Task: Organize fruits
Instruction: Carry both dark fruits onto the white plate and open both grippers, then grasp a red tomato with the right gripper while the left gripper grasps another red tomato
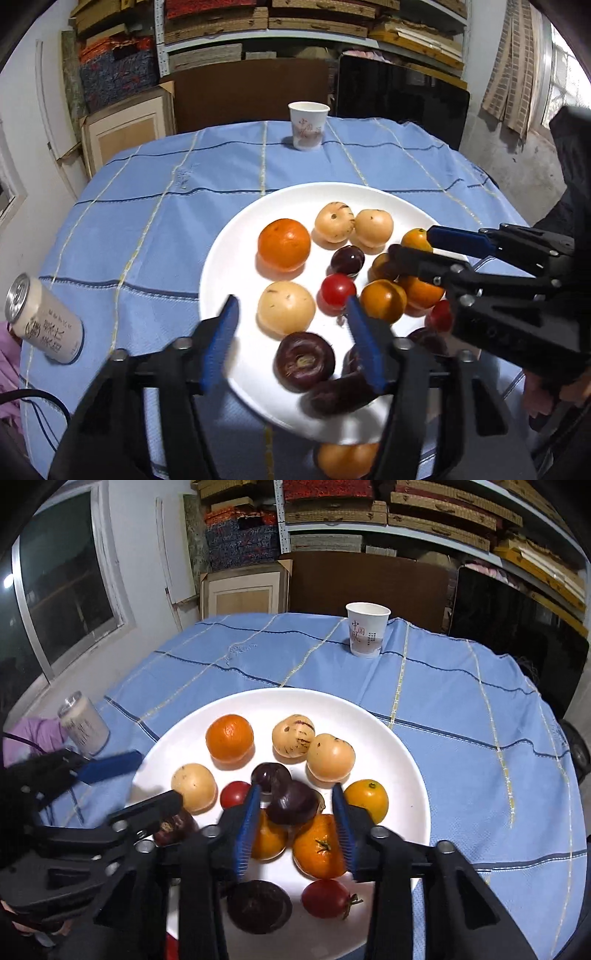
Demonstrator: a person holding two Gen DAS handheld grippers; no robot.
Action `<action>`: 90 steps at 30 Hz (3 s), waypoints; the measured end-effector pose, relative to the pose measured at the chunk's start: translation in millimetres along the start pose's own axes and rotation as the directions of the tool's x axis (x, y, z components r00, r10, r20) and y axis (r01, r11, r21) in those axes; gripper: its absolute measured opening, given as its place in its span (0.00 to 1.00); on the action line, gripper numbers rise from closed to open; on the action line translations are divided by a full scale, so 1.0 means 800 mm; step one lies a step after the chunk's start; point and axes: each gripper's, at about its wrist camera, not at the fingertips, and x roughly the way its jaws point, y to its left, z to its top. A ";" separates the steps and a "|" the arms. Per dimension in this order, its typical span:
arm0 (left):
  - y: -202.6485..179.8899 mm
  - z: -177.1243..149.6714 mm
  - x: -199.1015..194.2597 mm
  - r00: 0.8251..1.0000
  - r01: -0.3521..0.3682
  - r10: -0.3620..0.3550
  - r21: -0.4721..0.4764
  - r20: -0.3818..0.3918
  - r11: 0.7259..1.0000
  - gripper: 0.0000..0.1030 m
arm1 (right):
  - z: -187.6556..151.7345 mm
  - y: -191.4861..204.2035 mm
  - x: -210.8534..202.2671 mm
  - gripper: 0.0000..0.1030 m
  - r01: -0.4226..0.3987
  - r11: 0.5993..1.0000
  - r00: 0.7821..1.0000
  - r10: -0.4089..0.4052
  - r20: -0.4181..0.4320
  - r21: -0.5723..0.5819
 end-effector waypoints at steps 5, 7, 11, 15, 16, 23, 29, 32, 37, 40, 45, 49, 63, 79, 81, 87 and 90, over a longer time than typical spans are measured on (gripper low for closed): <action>0.011 -0.015 -0.046 0.998 0.006 -0.005 -0.017 0.063 1.000 0.74 | -0.015 0.001 -0.048 0.46 -0.021 1.000 0.997 0.020 0.070 0.017; 0.014 -0.030 -0.073 0.995 -0.001 0.002 -0.010 0.098 1.000 0.82 | -0.031 0.006 -0.074 0.48 -0.033 0.999 0.996 0.032 0.081 0.012; 0.018 -0.072 -0.107 0.995 0.016 -0.017 0.010 0.102 1.000 0.90 | -0.080 0.034 -0.104 0.49 -0.057 0.998 0.997 0.059 0.046 -0.040; 0.031 -0.124 -0.107 0.999 0.022 -0.021 -0.010 0.040 1.000 0.90 | -0.138 0.086 -0.098 0.49 -0.093 0.988 0.995 0.089 -0.032 -0.126; 0.034 -0.134 -0.104 0.999 0.019 -0.018 -0.017 0.027 1.000 0.90 | -0.148 0.097 -0.093 0.49 -0.084 0.986 0.996 0.078 -0.048 -0.147; 0.035 -0.177 -0.096 0.999 -0.032 0.032 0.003 0.006 0.999 0.90 | -0.163 0.133 -0.064 0.40 -0.070 0.985 0.995 0.057 -0.085 -0.155; 0.038 -0.184 -0.092 1.000 -0.012 0.012 0.001 0.010 1.000 0.90 | -0.158 0.130 -0.050 0.35 -0.056 0.994 0.995 0.048 -0.090 -0.094; 0.045 -0.183 -0.092 1.000 -0.008 0.009 -0.031 0.010 0.999 0.90 | -0.158 0.131 -0.044 0.35 -0.041 0.995 0.995 0.033 -0.091 -0.088; 0.044 -0.181 -0.093 1.000 -0.019 0.020 -0.035 0.019 0.999 0.90 | -0.158 0.129 -0.038 0.35 -0.029 0.998 0.995 0.024 -0.101 -0.047; 0.042 -0.181 -0.093 0.999 -0.026 0.026 -0.027 0.021 0.999 0.90 | -0.158 0.126 -0.039 0.28 -0.029 0.999 0.995 0.026 -0.094 -0.029; 0.046 -0.180 -0.091 1.000 -0.022 0.022 -0.042 0.011 0.999 0.90 | -0.165 0.109 -0.050 0.27 -0.038 0.999 0.997 0.040 -0.072 0.038; 0.045 -0.179 -0.088 1.000 -0.016 0.016 -0.036 -0.005 0.999 0.90 | -0.180 0.109 -0.080 0.27 -0.007 1.000 0.999 0.007 -0.031 0.007; -0.030 -0.160 -0.049 0.998 -0.007 0.015 0.122 -0.065 0.992 0.75 | -0.209 0.086 -0.118 0.27 -0.048 0.996 0.999 0.046 0.020 0.075; -0.027 -0.163 -0.041 0.997 0.013 -0.005 0.099 -0.077 0.995 0.49 | -0.212 0.074 -0.118 0.29 -0.110 0.986 0.994 0.106 0.038 0.125; -0.026 -0.163 -0.040 0.997 0.014 -0.006 0.097 -0.078 0.995 0.49 | -0.212 0.074 -0.119 0.29 -0.110 0.986 0.994 0.106 0.040 0.124; -0.023 -0.163 -0.042 0.997 0.013 -0.007 0.086 -0.075 0.996 0.49 | -0.213 0.072 -0.120 0.29 -0.112 0.985 0.993 0.107 0.046 0.128; -0.022 -0.163 -0.042 0.997 0.015 -0.009 0.082 -0.075 0.997 0.49 | -0.213 0.072 -0.120 0.29 -0.112 0.985 0.993 0.107 0.045 0.128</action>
